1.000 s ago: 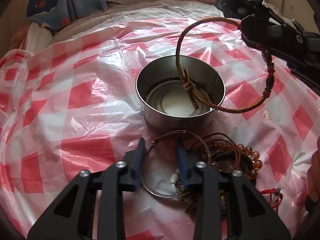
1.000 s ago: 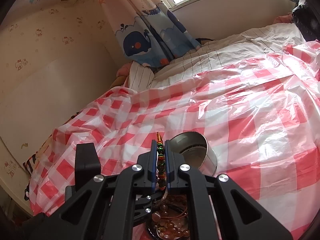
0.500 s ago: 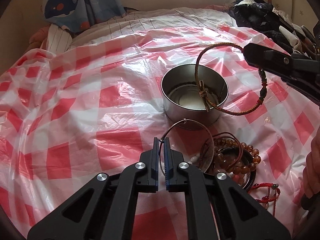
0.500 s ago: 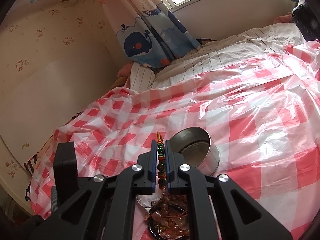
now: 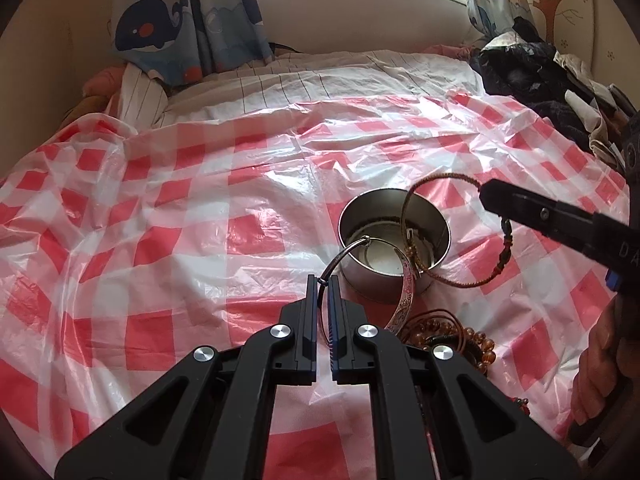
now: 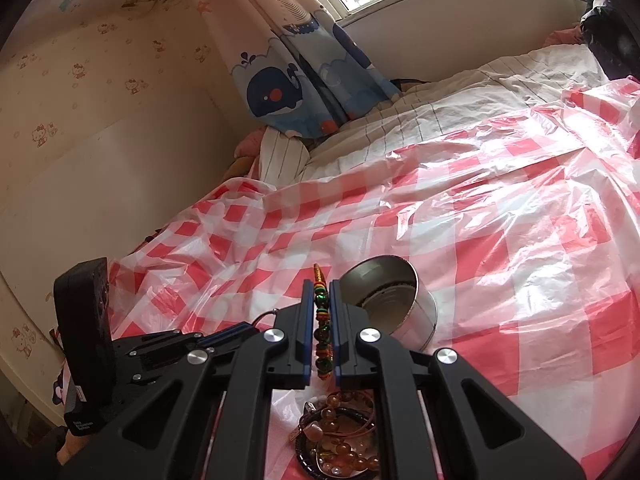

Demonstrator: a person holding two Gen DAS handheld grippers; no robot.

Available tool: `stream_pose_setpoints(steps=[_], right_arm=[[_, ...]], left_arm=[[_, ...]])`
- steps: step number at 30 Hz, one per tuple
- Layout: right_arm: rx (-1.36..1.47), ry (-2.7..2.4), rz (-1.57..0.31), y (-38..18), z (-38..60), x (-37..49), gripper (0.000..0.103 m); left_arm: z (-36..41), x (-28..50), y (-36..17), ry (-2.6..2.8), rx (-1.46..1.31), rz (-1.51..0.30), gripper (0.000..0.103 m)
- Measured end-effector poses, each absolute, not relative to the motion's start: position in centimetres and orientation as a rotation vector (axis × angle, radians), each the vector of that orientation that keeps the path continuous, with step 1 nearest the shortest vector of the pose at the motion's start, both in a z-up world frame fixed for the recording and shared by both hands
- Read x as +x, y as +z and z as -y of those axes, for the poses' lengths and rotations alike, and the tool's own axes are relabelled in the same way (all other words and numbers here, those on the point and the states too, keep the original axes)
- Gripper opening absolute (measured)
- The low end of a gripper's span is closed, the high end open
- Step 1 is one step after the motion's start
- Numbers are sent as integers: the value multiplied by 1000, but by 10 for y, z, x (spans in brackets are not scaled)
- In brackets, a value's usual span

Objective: Organize jewelry

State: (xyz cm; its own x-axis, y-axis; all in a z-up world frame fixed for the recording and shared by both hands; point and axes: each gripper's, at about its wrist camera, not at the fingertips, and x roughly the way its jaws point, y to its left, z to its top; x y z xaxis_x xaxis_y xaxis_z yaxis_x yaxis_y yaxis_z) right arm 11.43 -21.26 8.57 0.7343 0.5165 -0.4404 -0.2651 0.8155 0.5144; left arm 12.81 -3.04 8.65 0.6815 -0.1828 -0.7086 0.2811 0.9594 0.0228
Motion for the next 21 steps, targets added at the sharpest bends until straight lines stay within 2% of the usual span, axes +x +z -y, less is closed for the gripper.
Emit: stream_pose_setpoints(steps=[13, 21], right_arm=[[477, 423, -589, 85, 224, 116, 9], [504, 392, -604, 70, 231, 130, 9]], left_arm=[[40, 151, 103, -293, 4, -739, 4], [60, 180, 84, -264, -19, -756, 4]])
